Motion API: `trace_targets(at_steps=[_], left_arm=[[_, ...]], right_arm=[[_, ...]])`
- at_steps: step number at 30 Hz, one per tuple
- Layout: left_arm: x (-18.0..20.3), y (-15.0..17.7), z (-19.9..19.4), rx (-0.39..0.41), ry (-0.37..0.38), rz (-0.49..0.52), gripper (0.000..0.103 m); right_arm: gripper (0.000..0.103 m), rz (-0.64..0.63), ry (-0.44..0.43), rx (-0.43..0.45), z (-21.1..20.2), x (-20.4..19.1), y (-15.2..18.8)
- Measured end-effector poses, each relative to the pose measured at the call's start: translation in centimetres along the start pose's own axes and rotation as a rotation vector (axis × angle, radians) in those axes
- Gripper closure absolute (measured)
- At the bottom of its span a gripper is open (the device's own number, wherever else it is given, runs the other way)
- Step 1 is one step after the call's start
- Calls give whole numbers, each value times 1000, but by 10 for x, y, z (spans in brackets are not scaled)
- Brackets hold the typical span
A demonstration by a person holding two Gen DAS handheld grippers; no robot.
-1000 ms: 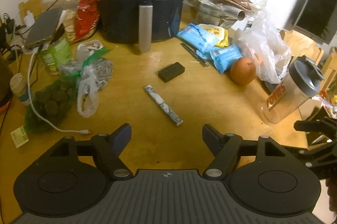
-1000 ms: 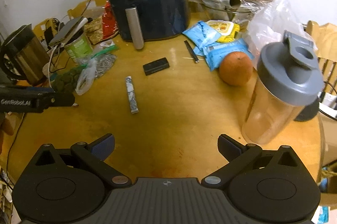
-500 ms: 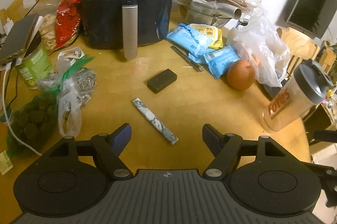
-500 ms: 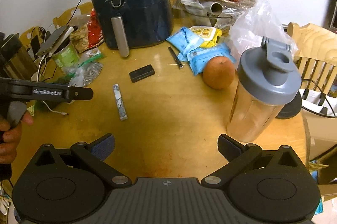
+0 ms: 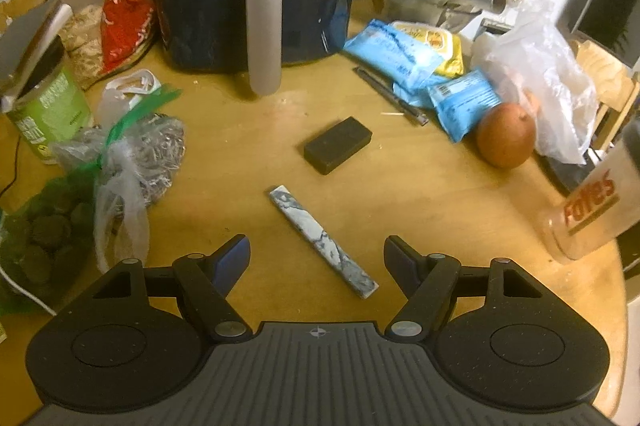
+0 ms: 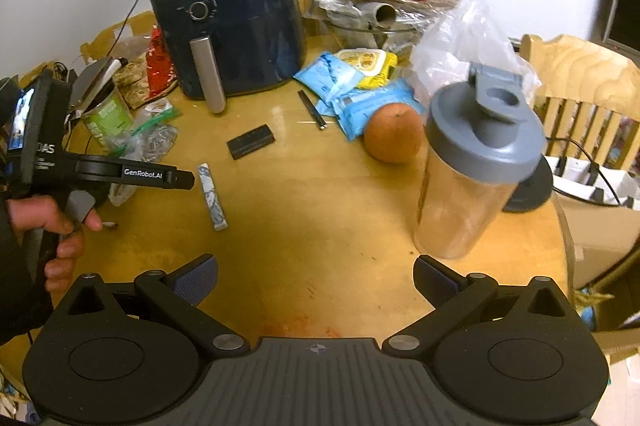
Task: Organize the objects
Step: 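Reach down and grasp the marble-patterned strip with the left tool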
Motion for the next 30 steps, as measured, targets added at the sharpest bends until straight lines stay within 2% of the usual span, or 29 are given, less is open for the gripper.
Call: trace_targets(at_steps=[7, 10, 14, 17, 19, 21, 23, 24, 26, 30], left_arm=[[3, -8, 36, -66, -9, 22, 30], [4, -13, 45, -71, -12, 20, 30], [6, -18, 62, -97, -54, 30, 30], [8, -19, 71, -102, -80, 47, 33], [9, -18, 72, -74, -97, 64, 36], [9, -19, 71, -60, -97, 67, 43], [8, -20, 70, -43, -104, 72, 62], [8, -20, 69, -42, -106, 75, 67], [7, -21, 68, -47, -120, 82, 85], [4, -20, 68, -58, -122, 91, 87]], right_arm=[[0, 54, 26, -9, -2, 12, 8], [0, 67, 39, -11, -4, 16, 11], [0, 88, 53, -19, -4, 21, 14], [0, 103, 62, -23, -4, 24, 17], [0, 107, 68, -23, -5, 25, 17], [0, 111, 72, -22, -5, 25, 18], [0, 116, 73, -23, -4, 26, 18], [0, 118, 73, -24, -4, 26, 17], [0, 117, 72, -23, -4, 25, 16], [0, 97, 66, -15, -4, 19, 11]])
Point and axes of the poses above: each gripper's, at about its wrist camera, not at the fingertips, and z roughly the way its jaws point, x to its right, y to its underside, the point moved 1 cm from there along z, roughly the way its jaws point, and after that the axes turned 13 degrees about -x, right-handed, at the moved point
